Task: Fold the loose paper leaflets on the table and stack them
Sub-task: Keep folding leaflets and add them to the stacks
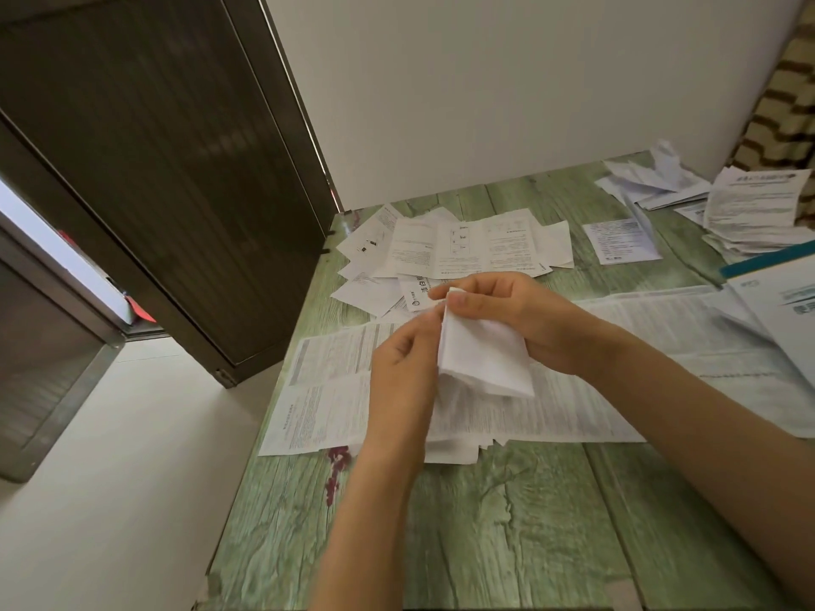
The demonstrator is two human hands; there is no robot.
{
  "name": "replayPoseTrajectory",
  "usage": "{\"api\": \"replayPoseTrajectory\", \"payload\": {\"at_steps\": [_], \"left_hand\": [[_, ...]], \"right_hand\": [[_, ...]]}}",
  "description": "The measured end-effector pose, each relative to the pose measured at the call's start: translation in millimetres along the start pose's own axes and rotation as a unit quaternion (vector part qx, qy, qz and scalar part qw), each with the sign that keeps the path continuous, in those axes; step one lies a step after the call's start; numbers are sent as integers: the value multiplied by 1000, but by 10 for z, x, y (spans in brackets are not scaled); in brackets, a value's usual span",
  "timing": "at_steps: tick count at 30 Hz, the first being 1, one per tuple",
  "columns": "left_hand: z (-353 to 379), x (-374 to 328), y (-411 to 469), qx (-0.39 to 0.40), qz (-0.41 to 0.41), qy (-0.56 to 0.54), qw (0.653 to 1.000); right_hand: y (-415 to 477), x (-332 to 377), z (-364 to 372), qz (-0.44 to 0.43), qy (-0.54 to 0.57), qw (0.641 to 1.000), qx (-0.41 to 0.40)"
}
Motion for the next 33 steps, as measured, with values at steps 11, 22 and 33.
{"api": "replayPoseTrajectory", "payload": {"at_steps": [11, 22, 33], "left_hand": [[4, 92, -6, 43, -94, -77, 992], [85, 178, 6, 2, -174, -218, 960], [17, 154, 23, -30, -94, -74, 992]], "right_hand": [[25, -24, 4, -54, -56, 988, -135], [44, -74, 11, -89, -91, 965, -227], [26, -133, 40, 0, -35, 982, -188]]}}
Point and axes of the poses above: each hand's wrist, its own y-axis towards the middle knuckle, its own z-axis out of the palm, x = y × z, the point moved 3 cm from there along y, towards the middle knuckle, and after that the axes turned 6 degrees about -y, right-handed, at the moved point
